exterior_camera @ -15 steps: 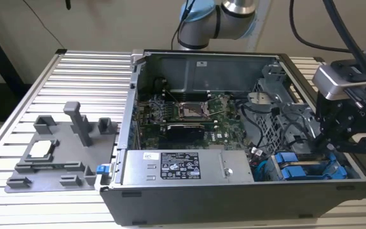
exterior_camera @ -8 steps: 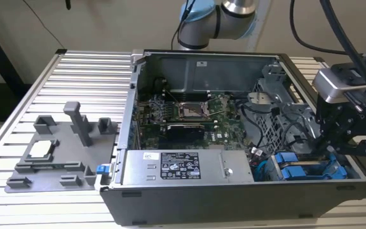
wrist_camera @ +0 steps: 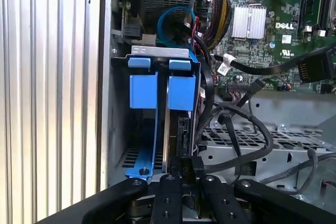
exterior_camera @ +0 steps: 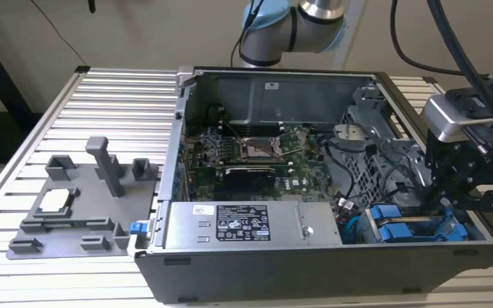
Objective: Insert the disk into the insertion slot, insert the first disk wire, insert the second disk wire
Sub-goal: 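Insert the first disk wire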
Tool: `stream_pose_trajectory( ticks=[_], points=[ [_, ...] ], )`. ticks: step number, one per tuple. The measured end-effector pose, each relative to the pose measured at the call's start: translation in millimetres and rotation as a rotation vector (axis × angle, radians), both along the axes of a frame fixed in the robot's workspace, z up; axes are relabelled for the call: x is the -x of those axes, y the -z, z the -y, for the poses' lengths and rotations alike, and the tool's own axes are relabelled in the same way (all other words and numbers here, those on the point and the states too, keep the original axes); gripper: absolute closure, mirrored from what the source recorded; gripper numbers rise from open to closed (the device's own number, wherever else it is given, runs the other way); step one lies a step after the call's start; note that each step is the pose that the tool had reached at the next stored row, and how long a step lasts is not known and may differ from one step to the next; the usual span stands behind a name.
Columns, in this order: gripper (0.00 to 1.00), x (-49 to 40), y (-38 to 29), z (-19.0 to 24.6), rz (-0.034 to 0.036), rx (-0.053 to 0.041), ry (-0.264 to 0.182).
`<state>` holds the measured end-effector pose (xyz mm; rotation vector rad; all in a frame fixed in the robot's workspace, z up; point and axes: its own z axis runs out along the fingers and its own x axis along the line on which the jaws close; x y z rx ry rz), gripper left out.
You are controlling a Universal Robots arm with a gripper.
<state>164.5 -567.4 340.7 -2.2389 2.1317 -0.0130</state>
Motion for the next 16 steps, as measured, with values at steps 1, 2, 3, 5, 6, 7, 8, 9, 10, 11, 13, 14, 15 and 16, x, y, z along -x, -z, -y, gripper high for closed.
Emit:
stream_pose_trajectory(
  ticks=[1,2,3,5,6,7,8,9,10,11,13,14,15,16],
  points=[
    [0.81,-0.1,0.2,0.0,0.0006,-0.0003,0.000],
    [0.81,-0.2,0.3,0.0,0.0014,-0.0010,0.000],
    [0.81,-0.2,0.4,0.0,0.0020,-0.0016,0.000],
    [0.81,-0.1,1.0,-0.1,0.0035,-0.0023,0.000],
    [0.81,-0.1,1.1,0.0,0.0041,-0.0022,0.000],
    [0.81,-0.1,1.4,0.0,0.0045,-0.0021,0.000],
    [0.81,-0.1,1.8,0.0,0.0046,-0.0021,0.000],
    [0.81,-0.1,2.3,0.0,0.0048,-0.0023,0.000],
    [0.81,-0.1,2.8,0.0,0.0049,-0.0021,0.000],
    [0.81,-0.1,3.5,0.0,0.0052,-0.0019,0.000],
    [0.81,-0.1,4.9,0.0,0.0054,-0.0020,0.000],
    [0.81,-0.1,5.4,0.0,0.0055,-0.0019,0.000],
    [0.81,-0.1,5.8,0.0,0.0056,-0.0016,0.000],
    [0.81,-0.1,6.2,0.0,0.0055,-0.0014,0.000]
  ],
)
